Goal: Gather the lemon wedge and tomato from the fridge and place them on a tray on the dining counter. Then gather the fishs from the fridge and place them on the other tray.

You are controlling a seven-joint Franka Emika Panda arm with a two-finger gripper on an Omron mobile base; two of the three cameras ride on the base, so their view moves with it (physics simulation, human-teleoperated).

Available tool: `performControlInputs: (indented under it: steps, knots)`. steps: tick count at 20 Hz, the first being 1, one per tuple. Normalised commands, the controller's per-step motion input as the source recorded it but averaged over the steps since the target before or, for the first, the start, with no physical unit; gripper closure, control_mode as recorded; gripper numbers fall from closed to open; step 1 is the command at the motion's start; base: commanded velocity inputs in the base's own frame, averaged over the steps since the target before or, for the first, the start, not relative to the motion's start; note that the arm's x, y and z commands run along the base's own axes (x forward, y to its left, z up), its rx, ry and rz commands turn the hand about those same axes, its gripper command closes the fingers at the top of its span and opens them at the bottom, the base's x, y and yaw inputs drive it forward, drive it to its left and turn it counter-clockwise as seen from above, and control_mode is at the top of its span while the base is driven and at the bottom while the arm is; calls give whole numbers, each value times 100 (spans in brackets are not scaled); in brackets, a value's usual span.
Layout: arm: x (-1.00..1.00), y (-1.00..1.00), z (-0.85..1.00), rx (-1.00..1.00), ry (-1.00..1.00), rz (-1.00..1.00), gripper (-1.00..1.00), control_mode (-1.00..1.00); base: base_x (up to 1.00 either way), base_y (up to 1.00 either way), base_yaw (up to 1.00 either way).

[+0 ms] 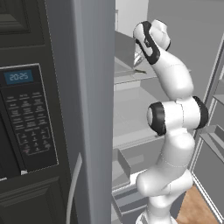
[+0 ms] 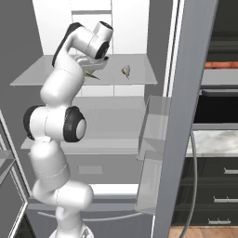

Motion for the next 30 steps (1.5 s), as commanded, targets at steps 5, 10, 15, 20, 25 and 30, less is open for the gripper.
performControlInputs:
  steps: [5, 10, 15, 20, 25, 30]
  knots:
    - [-35, 0, 0, 0, -5, 0, 100, -100, 0, 0, 0]
    - [-49, 0, 0, 0, -5, 0, 100, -100, 0, 0, 0]
    - [-56, 0, 5, 0, -2, -1, 100, -100, 0, 0, 0]
    - [-86, 0, 2, 0, -1, -9, 100, -100, 0, 0, 0]
    - [-96, 0, -2, 0, 0, -11, 100, -100, 0, 0, 0]
    - [-84, 0, -15, 0, 0, -14, 100, -100, 0, 0, 0]
